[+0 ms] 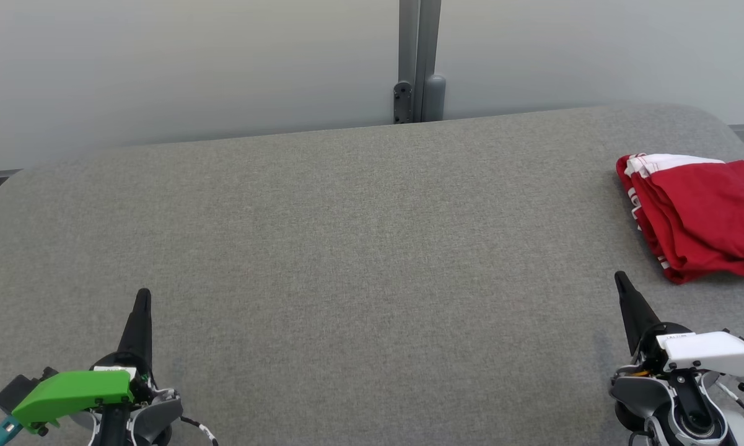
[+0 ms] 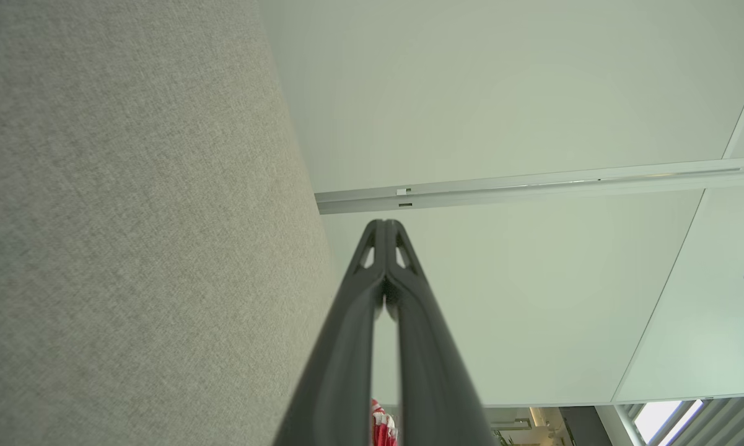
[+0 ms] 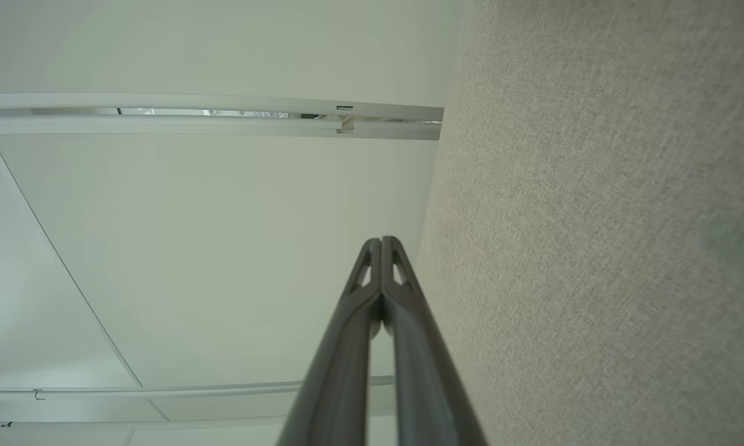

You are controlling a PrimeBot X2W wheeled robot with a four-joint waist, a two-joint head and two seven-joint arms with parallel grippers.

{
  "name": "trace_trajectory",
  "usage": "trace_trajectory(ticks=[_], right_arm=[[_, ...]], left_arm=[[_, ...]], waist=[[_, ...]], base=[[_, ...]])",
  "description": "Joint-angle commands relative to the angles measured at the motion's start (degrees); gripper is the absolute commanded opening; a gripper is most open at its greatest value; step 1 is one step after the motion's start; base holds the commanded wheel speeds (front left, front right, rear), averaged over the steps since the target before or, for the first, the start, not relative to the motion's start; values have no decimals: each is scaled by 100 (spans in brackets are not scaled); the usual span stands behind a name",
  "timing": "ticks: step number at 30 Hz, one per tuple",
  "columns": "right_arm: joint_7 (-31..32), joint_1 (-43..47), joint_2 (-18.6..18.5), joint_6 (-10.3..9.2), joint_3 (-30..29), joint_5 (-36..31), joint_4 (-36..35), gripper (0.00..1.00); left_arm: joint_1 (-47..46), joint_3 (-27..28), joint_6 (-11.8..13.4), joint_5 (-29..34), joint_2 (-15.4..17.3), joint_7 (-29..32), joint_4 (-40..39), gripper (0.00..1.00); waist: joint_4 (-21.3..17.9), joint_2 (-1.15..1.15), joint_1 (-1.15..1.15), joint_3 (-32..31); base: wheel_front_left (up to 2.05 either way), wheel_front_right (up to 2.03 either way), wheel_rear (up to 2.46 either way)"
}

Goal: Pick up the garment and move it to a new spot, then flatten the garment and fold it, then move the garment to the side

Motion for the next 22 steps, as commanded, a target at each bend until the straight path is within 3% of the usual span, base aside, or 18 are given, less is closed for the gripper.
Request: trace_trajectory(ticks=[1,10,22], right_arm=[[49,-82,-1,3,-17,132,9,0],[129,-120,16,2,-30,476,29,0],[125,-113,13,2,-28,456,28,0]], left_arm=[[-93,35,-48,-107,33,44,-30,0],[-138,75,-54,-427,34,128,-49,0],[-127,70,-49,-401,34,126,-45,0]], waist=[[-3,0,0,2],[-20,0,0,12],[-20,0,0,12]], base=[[0,0,0],[0,0,0],[0,0,0]])
